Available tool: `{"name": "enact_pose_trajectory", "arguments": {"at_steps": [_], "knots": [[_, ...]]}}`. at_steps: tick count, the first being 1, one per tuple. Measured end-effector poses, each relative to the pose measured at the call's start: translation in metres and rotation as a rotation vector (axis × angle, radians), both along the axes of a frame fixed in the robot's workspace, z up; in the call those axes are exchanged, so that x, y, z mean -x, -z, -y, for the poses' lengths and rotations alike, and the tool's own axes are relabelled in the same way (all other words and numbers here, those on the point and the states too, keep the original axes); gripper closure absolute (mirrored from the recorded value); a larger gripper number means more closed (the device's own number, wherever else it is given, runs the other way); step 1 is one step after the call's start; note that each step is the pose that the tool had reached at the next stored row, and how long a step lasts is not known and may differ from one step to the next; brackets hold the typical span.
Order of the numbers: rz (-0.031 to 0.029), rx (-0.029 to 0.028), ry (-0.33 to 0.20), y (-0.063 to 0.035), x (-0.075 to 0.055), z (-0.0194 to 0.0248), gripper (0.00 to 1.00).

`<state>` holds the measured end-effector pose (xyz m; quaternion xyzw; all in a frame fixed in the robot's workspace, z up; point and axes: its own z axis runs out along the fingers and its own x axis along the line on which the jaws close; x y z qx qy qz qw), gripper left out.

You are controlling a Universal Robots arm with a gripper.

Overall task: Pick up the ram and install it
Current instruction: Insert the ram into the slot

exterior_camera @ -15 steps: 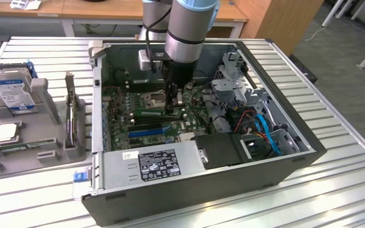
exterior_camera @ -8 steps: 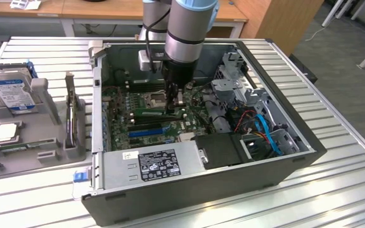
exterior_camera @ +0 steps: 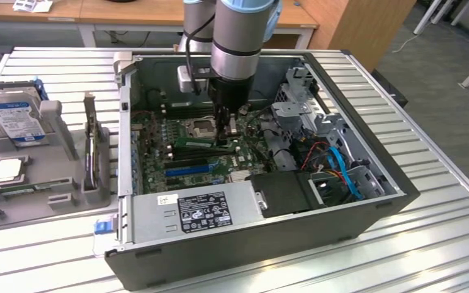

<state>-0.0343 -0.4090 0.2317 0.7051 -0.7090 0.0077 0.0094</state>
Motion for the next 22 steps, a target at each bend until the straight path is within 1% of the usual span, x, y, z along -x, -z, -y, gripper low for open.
{"name": "enact_pose_trajectory", "arguments": {"at_steps": [2, 3, 4, 6, 7, 9, 10, 11, 13, 14, 17, 18, 19, 20, 22], "knots": [[-0.0004, 0.0007, 0.000, -0.0002, 0.000, 0.0000, 0.88], [0.0004, -0.0002, 0.000, -0.0021, 0.000, -0.0001, 0.88], [0.0007, -0.0005, -0.001, -0.0060, 0.000, -0.0002, 0.88], [-0.0005, 0.0006, 0.000, -0.0155, 0.000, 0.0000, 0.88], [-0.0004, 0.0004, 0.000, -0.0183, 0.000, 0.0000, 0.88], [0.0005, 0.0003, 0.000, -0.0191, 0.000, -0.0001, 0.88], [0.0122, -0.0002, 0.000, -0.0193, 0.001, 0.0000, 0.88], [0.0318, -0.0024, 0.000, -0.0194, 0.001, 0.0000, 0.88], [0.0672, -0.0038, -0.001, -0.0193, 0.001, 0.0000, 0.88], [0.0812, -0.0040, -0.001, -0.0192, 0.002, 0.0000, 0.88], [0.1187, -0.0038, -0.002, -0.0193, 0.005, 0.0000, 0.88], [0.1308, -0.0038, -0.002, -0.0193, 0.006, 0.0000, 0.88], [0.1410, -0.0039, -0.002, -0.0193, 0.007, 0.0000, 0.88], [0.1493, -0.0038, -0.003, -0.0193, 0.007, 0.0000, 0.88], [0.1615, -0.0037, -0.003, -0.0193, 0.009, 0.0000, 0.88]]}}
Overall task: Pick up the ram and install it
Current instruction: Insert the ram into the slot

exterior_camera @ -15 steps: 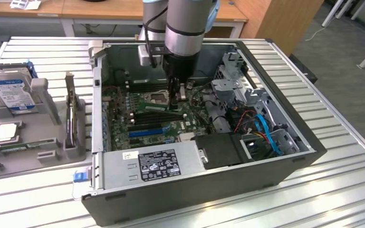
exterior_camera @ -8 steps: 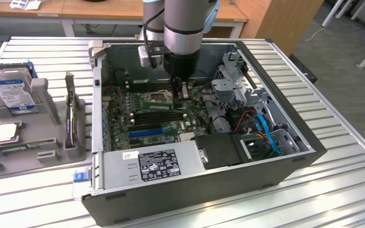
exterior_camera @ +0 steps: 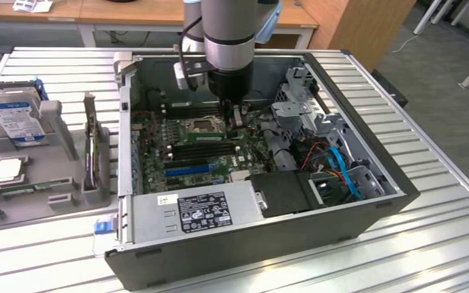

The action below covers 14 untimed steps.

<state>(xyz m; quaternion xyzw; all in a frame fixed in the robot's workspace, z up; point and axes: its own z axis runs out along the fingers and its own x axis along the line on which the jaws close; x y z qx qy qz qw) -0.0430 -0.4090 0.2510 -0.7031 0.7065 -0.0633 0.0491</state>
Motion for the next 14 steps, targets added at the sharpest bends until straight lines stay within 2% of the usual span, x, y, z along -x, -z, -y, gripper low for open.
{"name": "enact_pose_trajectory", "arguments": {"at_steps": [3, 5, 11, 14], "knots": [[0.0190, -0.0001, 0.000, 0.0001, 0.0019, 0.0000, 0.88], [0.0295, -0.0002, 0.000, 0.0001, 0.0029, 0.0000, 0.88], [0.0567, -0.0001, 0.000, 0.0000, 0.0055, 0.0000, 0.88], [0.0770, -0.0002, 0.000, 0.0001, 0.0070, 0.0000, 0.88]]}}
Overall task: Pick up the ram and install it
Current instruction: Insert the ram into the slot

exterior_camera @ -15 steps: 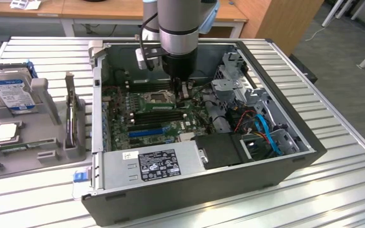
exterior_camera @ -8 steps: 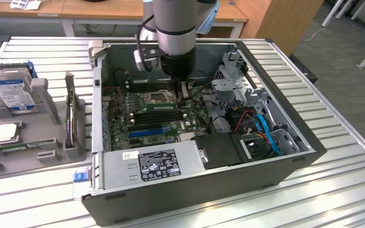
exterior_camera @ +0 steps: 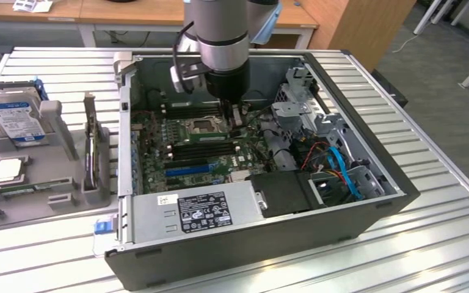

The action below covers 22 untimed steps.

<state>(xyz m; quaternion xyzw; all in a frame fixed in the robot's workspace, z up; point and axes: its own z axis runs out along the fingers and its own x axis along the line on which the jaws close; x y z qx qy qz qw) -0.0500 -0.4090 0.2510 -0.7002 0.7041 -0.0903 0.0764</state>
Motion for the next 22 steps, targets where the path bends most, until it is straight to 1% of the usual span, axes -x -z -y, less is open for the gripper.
{"name": "enact_pose_trajectory", "arguments": {"at_steps": [2, 3, 7, 15, 22], "knots": [[0.0121, 0.0000, 0.000, 0.0000, 0.001, 0.0000, 0.88], [0.0163, -0.0002, 0.000, 0.0001, 0.001, -0.0001, 0.88], [0.0164, 0.0000, 0.000, 0.0000, 0.002, 0.0001, 0.88], [0.0251, 0.0000, -0.003, 0.0000, 0.021, 0.0000, 0.88], [0.0269, 0.0000, -0.005, 0.0000, 0.035, 0.0000, 0.88]]}}
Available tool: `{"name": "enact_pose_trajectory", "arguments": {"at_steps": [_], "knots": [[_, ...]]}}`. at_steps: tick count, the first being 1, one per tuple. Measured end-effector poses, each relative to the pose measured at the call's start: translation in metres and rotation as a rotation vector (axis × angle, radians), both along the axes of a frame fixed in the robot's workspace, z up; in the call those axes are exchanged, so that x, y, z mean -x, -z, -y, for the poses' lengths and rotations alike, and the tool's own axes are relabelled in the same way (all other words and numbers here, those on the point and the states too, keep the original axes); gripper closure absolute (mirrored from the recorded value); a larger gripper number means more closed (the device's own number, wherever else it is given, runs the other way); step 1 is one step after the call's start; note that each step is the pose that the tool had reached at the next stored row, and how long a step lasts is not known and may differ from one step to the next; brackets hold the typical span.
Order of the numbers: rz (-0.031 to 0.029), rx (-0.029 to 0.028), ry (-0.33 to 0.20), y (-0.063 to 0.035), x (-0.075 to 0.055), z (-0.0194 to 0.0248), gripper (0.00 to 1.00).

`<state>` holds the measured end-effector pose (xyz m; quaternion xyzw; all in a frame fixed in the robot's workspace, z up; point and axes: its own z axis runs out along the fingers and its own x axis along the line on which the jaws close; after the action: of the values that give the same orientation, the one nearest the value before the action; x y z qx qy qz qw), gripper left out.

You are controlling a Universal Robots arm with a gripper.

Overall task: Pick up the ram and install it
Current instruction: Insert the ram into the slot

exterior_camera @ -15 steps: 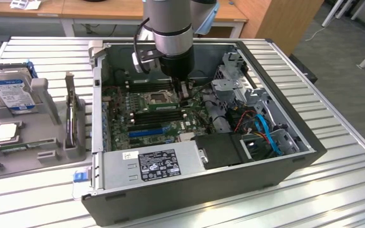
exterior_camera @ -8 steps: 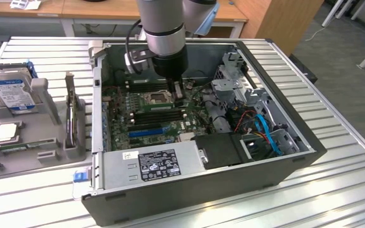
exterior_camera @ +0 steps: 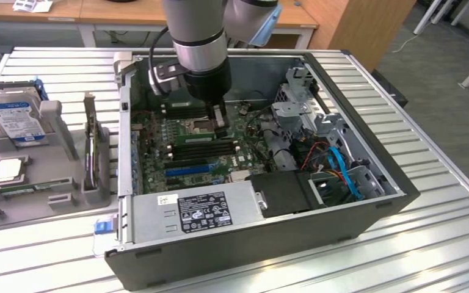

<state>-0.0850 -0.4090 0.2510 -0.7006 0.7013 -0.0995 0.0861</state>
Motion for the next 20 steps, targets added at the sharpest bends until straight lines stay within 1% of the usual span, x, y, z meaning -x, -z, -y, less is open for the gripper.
{"name": "enact_pose_trajectory", "arguments": {"at_steps": [5, 9, 15, 20], "knots": [[0.0004, 0.0001, 0.000, 0.0000, 0.0070, 0.0000, 0.88], [0.0005, -0.0001, -0.001, 0.0001, 0.0071, 0.0000, 0.88], [0.0007, 0.0000, -0.001, 0.0049, 0.0071, 0.0000, 0.88], [0.0027, 0.0000, 0.000, 0.0090, 0.0071, 0.0000, 0.88]]}}
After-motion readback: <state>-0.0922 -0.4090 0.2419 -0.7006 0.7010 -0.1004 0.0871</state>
